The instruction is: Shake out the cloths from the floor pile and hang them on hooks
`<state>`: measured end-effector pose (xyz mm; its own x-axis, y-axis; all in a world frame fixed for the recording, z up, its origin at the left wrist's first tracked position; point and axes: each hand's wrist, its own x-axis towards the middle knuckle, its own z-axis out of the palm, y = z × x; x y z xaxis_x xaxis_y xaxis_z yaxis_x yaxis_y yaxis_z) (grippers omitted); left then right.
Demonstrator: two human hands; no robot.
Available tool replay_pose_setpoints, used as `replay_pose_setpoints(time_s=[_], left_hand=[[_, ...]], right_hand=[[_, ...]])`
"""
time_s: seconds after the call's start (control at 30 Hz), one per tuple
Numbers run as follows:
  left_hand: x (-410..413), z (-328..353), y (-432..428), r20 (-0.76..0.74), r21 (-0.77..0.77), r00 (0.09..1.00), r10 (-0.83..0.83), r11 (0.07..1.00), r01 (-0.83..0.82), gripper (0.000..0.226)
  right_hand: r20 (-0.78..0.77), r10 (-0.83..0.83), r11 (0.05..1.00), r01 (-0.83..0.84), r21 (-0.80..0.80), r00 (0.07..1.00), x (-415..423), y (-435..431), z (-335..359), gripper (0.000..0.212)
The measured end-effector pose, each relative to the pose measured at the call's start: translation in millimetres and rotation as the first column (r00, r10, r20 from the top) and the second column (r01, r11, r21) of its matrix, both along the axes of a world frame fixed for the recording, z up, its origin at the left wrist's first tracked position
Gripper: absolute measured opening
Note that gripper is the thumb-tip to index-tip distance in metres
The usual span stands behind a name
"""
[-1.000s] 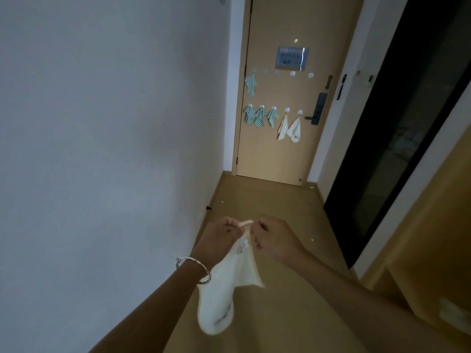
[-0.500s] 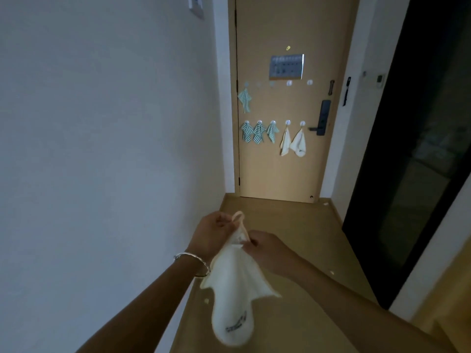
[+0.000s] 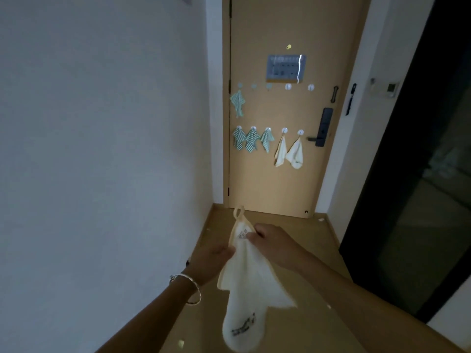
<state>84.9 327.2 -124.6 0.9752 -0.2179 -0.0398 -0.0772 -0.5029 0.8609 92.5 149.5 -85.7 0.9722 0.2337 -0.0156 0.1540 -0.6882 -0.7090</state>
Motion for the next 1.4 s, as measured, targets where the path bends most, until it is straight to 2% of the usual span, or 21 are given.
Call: replay_pose_setpoints(time_s=[0.3,0.5,0.7,0.87,1.0,1.17,1.4], left_hand=[[221.7,14.8,-45.1,0.27,0.234,0.96,-0.079,0.972,0.014,0.041],[308.2,41.1,-84.7,0.274,0.322,0.937,-0.216,0.939,0.122,0.034],[387.3,37.4,-125.1,0.268,0.306,0.927,-0.264,0.935,0.178,0.035],[470.2,39.4,-158.4,0.303,0.332,0.924,-0.233,0.935,0.128,0.037],[545.9,55.4,-191.2,0.326,0.263,0.935,-0.142,0.963,0.055,0.029],[621.7,78.1,-225.4,0.382,0.245,0.922,-0.059,0.969,-0.04,0.03],[702.8,81.9,-242.3,0.385,0.243,0.923,-0.005,0.965,-0.096,0.029]], right_hand=[[0.049,-0.216,0.971,0.22,-0.089,0.975,177.3,-46.2,19.9,0.037],[0.091,-0.286,0.942,0.297,-0.156,0.954,254.0,-76.7,27.3,0.039],[0.092,-0.335,0.929,0.345,-0.137,0.938,338.8,-109.1,19.2,0.033],[0.053,-0.294,0.954,0.297,-0.053,0.954,433.6,-139.3,16.5,0.038],[0.074,-0.223,0.975,0.224,0.002,0.972,515.0,-170.6,29.5,0.037],[0.1,-0.147,0.989,0.149,-0.007,0.984,605.5,-202.9,54.2,0.037],[0.138,-0.088,0.995,0.093,-0.033,0.986,700.7,-218.6,56.3,0.033]])
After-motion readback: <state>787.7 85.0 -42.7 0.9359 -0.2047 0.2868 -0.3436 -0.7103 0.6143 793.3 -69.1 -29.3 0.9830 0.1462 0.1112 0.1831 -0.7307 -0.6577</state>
